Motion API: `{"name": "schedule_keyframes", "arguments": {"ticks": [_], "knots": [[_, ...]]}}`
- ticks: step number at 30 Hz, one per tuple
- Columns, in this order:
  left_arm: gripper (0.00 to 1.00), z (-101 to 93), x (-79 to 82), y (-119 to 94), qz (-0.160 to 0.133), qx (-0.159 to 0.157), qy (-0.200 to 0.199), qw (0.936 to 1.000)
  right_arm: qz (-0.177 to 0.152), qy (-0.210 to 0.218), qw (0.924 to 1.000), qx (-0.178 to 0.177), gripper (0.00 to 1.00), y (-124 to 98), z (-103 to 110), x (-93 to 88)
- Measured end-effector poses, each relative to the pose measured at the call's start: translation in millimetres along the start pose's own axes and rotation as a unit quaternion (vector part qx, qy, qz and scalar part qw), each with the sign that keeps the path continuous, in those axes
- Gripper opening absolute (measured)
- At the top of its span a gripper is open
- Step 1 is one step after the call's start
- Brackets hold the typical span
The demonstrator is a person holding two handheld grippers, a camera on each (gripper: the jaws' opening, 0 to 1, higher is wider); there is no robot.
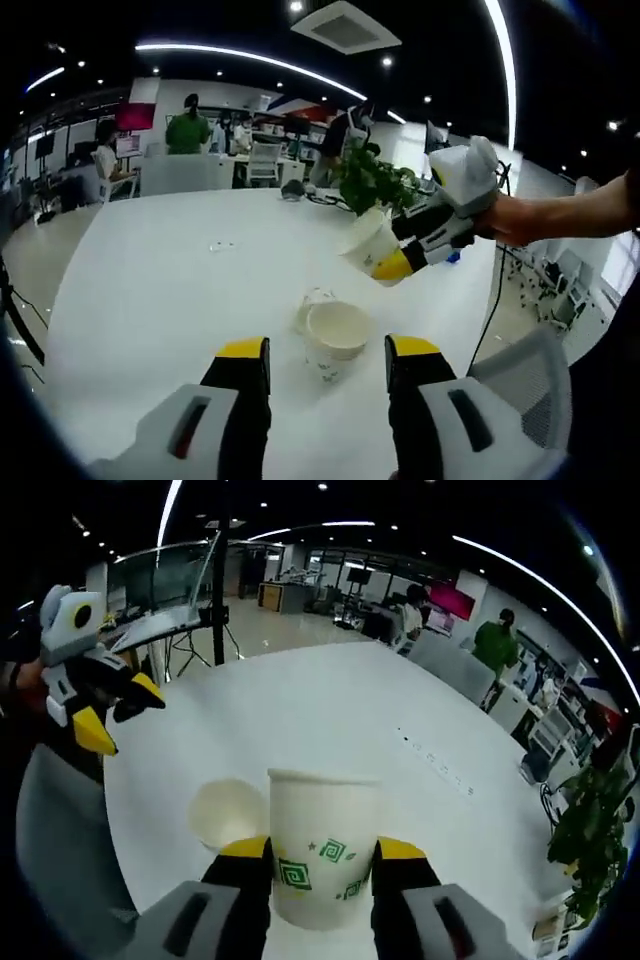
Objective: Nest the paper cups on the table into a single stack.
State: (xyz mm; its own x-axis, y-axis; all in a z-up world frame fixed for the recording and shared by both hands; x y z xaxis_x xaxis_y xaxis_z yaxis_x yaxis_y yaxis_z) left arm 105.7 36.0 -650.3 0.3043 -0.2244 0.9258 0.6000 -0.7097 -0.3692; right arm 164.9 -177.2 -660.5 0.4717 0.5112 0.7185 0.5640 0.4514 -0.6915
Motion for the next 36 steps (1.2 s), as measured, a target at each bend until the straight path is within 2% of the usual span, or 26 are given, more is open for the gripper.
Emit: {"name": "schedule_keyframes", "arguments": {"ticks": [8, 14, 20, 25, 29, 36], "knots": [[0.43, -1.7, 18.7, 10.0, -0.012, -0.026, -0.005, 0.9996, -0.017, -0.068, 0.9971, 0.029, 0.38, -3.1, 31.7, 14.4], [0.41, -8.3, 23.3, 15.3, -0.013, -0.048, -0.007, 0.9988, -0.021, -0.119, 0.9914, 0.05, 0.38, -0.3, 53.6, 21.7], [0.39, -14.8, 32.4, 11.1, -0.025, -0.06, -0.038, 0.9972, -0.029, -0.154, 0.9849, 0.073, 0.38, -3.4, 73.0, 29.9], [0.34, -17.4, 31.4, 10.8, -0.022, -0.076, -0.056, 0.9953, -0.035, -0.177, 0.9798, 0.086, 0.38, -5.5, 82.8, 32.3], [0.3, -21.2, 32.1, 10.2, -0.026, -0.083, -0.066, 0.994, -0.038, -0.213, 0.9712, 0.099, 0.38, -6.3, 94.3, 33.6], [0.29, -25.5, 27.3, 13.3, -0.016, -0.093, -0.068, 0.9932, -0.049, -0.272, 0.9555, 0.102, 0.38, -7.8, 113.1, 40.6]]}}
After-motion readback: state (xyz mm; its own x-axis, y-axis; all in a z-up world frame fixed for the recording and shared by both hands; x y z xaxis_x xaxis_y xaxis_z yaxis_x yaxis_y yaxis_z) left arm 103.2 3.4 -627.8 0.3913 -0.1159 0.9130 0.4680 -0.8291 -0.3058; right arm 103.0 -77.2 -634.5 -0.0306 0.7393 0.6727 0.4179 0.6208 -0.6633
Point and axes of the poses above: the point that each gripper's makers call its tool centre point, and the gripper's own axes: y roughly forward along the fingers, z roughly to its left, x roughly out of its top, the point moved 7 cm from there along -y, roughly backward along the fingers, and after that the axes turned 9 degrees about y, right-handed, at the moved point
